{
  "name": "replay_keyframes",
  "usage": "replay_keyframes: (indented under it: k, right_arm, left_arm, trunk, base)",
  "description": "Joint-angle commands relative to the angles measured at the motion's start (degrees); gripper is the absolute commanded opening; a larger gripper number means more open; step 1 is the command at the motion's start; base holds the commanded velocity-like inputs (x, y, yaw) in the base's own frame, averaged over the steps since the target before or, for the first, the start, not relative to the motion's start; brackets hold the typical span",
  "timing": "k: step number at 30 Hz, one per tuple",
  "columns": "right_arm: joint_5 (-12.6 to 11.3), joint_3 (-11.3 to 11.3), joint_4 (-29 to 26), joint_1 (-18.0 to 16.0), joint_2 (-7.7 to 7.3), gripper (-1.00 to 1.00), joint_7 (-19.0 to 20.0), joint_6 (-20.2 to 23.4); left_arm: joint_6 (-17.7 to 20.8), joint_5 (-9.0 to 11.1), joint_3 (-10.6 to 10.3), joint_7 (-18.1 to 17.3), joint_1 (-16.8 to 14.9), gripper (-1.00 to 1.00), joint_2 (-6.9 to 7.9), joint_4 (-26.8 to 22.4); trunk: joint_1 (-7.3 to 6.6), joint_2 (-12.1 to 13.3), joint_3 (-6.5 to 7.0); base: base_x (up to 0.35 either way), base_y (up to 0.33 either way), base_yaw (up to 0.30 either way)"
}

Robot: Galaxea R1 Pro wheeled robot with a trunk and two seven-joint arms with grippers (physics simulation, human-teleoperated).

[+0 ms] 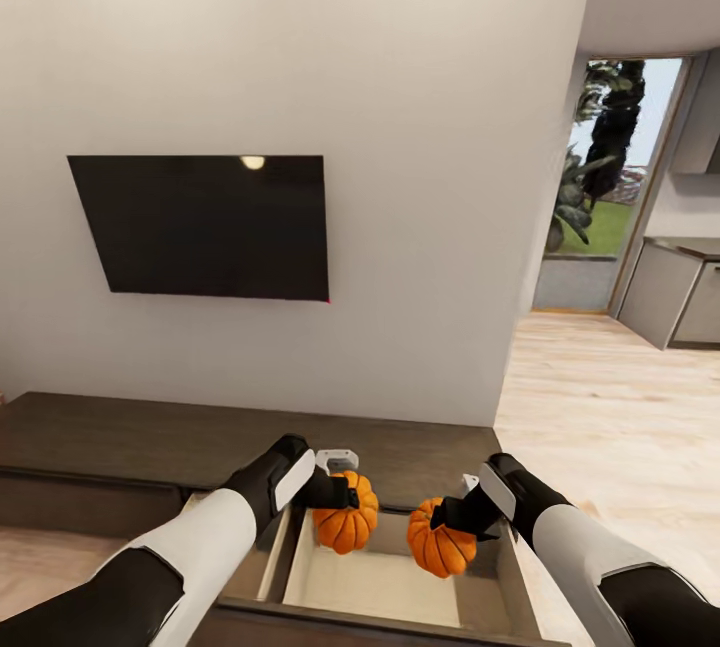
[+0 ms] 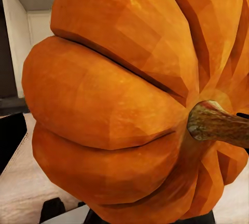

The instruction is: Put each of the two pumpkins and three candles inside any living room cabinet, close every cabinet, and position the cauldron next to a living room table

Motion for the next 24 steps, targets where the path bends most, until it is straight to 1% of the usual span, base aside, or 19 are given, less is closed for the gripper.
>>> replay_keyframes:
  k: [1,6,9,13,15,24]
  right_arm:
    - [-0.3,0.4,-0.1,0.0,-0.06,-1.0,0.0,0.2]
    - [-0.3,0.4,-0.1,0.0,-0.06,-1.0,0.0,-0.2]
    - [-0.4,0.3,-0.1,0.0,-0.09,-1.0,0.0,-0.2]
    - [-0.4,0.3,-0.1,0.0,-0.14,-1.0,0.0,0.1]
    - [-0.4,0.2,-0.1,0.0,-0.14,-1.0,0.0,0.2]
    - [-0.5,0.2,-0.1,0.0,-0.15,-1.0,-0.1,0.3]
  left_arm:
    - [0.2,0.3,-0.3,0.1,-0.1,-1.0,0.0,0.0]
    - [0.1,0.3,-0.4,0.1,-0.1,-1.0,0.0,0.0]
    - [0.1,0.3,-0.4,0.1,-0.1,-1.0,0.0,0.0]
    - [0.1,0.3,-0.4,0.1,-0.1,-1.0,0.0,0.0]
    - [0.1,0.3,-0.4,0.1,-0.1,-1.0,0.0,0.0]
    - [0.1,0.3,-0.5,0.0,-0.1,-1.0,0.0,0.0]
  trunk:
    - [0.04,-0.1,-0.17]
    - [0.04,-0.1,-0.38]
    - [0.04,-0.1,-0.4]
    - [0.04,-0.1,-0.4]
    - [0.04,-0.1,-0.43]
    - [0.04,-0.1,-0.84]
  base:
    - [0.332,0.0,0.0]
    - [0.33,0.0,0.0]
    - [0.179,0.0,0.0]
    - [0.041,0.0,-0.007]
    - [0.008,0.0,-0.121]
    - [0.001,0.0,-0.212]
